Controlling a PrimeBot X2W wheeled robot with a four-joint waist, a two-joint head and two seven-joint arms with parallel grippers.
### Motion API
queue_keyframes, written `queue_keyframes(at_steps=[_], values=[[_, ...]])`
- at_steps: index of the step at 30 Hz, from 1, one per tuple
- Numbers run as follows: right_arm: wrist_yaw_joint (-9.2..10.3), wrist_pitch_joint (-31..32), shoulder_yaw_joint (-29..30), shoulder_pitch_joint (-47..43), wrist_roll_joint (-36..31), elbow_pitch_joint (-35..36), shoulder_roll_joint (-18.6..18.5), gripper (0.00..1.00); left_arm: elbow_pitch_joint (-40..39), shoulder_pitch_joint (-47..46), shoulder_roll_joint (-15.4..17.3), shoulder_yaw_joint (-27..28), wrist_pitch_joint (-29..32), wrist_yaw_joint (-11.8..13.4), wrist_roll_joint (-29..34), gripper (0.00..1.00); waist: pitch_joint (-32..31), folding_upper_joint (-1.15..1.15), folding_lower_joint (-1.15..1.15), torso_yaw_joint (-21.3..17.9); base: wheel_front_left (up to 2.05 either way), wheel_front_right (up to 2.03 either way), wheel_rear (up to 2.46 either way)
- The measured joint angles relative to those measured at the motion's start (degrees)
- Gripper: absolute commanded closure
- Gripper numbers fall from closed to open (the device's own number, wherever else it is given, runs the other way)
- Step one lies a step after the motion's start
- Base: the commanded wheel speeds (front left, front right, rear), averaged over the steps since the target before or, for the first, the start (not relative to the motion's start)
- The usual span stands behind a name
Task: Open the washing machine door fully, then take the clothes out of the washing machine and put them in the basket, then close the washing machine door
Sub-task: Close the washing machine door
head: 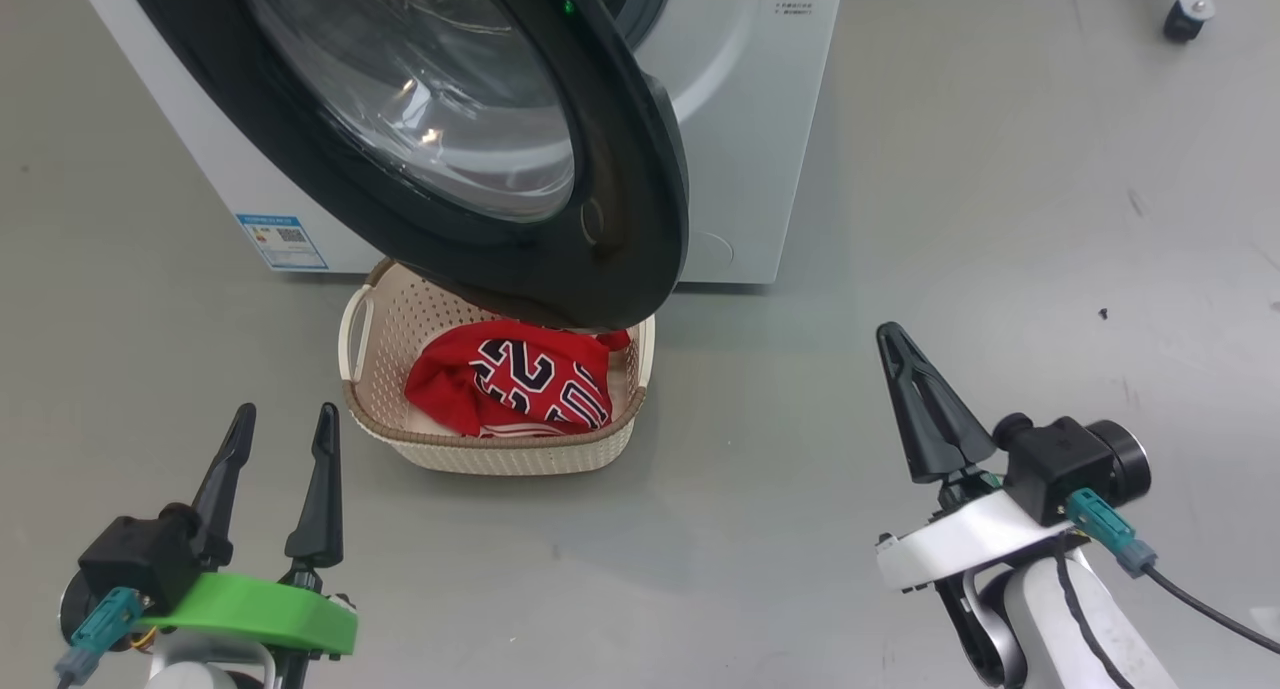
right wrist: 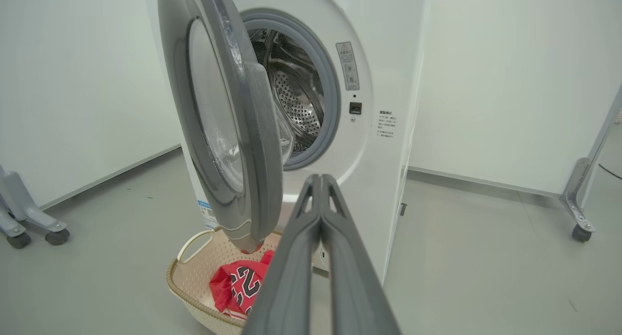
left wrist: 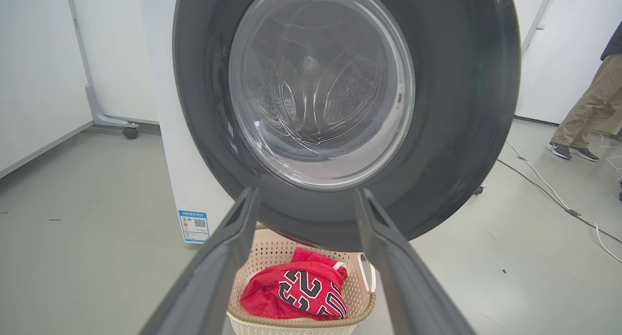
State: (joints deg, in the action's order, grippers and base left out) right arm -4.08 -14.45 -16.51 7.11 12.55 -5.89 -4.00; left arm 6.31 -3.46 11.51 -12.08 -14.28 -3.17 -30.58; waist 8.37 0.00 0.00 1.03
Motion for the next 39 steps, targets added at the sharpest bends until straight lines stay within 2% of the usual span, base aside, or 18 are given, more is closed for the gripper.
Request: queue_keyframes(at_steps=[11,23,29,39], values=[[-2.37,0.2,-6.9,7.0,-2.3,-0.3,-1.1,1.0,-0.8,-2.5,-1.7,-1.7,0.0,-1.2,0.0,0.0,4.5,0.0,0.0,2.3,0.0,0.0,0.0],[-2.89,2.9,-11.4,18.3,-5.3,-3.7,-3.5,1.0,0.1,-6.7,-3.9,-3.1,-0.2,-2.3,0.1,0.0,9.8,0.0,0.0,7.6,0.0,0.0,0.0],[-2.9,3.1,-11.1,22.1,-5.3,-5.7,-4.7,1.0,0.7,-8.8,-5.4,-3.1,-0.2,-2.6,0.1,0.0,12.3,0.0,0.0,10.4,0.0,0.0,0.0],[-2.9,3.0,-9.1,25.4,-3.8,-9.5,-5.1,1.0,2.1,-10.1,-5.6,-1.3,-0.2,-3.0,0.2,0.0,15.4,0.0,0.0,13.2,0.0,0.0,0.0]])
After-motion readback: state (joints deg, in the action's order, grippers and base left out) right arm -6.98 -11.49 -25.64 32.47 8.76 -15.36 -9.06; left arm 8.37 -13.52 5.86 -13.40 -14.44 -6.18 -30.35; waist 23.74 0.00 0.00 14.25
